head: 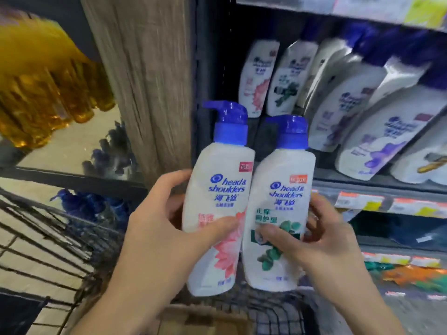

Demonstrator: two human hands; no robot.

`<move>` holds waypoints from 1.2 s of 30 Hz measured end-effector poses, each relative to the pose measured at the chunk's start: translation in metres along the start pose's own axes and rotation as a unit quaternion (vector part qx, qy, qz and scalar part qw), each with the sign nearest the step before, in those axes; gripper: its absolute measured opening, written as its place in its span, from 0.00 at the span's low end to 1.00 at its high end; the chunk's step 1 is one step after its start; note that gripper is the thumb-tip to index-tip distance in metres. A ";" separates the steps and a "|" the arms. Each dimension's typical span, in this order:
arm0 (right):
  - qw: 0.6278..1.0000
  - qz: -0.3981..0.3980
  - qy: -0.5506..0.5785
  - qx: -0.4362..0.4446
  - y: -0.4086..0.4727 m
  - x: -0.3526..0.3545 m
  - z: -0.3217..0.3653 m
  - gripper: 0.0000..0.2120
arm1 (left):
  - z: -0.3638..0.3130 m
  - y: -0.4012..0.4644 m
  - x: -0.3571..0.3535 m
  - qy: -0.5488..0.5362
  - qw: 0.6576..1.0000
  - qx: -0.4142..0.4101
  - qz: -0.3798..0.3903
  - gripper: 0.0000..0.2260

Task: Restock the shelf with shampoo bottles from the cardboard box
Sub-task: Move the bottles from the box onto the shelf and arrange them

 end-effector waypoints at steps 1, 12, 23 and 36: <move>1.000 0.000 0.004 0.009 0.009 0.004 0.005 0.32 | -0.005 0.009 -0.005 -0.008 1.000 -0.009 0.001 0.27; 0.995 -0.044 -0.026 0.083 0.101 0.026 0.045 0.29 | -0.055 0.086 -0.049 -0.107 0.994 -0.029 -0.011 0.25; 0.975 -0.140 0.039 0.167 0.224 0.007 0.041 0.29 | -0.050 0.109 -0.071 -0.114 0.993 -0.023 -0.024 0.26; 0.946 -0.246 -0.065 0.200 0.245 -0.007 0.027 0.25 | -0.040 0.111 -0.076 -0.057 0.997 -0.043 -0.043 0.24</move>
Point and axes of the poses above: each hand's wrist, its own y-axis towards the middle knuckle, its own x-axis out of the back of the hand, z = x × y, the point moved 1 cm from there along y, towards the middle knuckle, and after that the axes turned 3 degrees about -x, right-handed, at the moved point
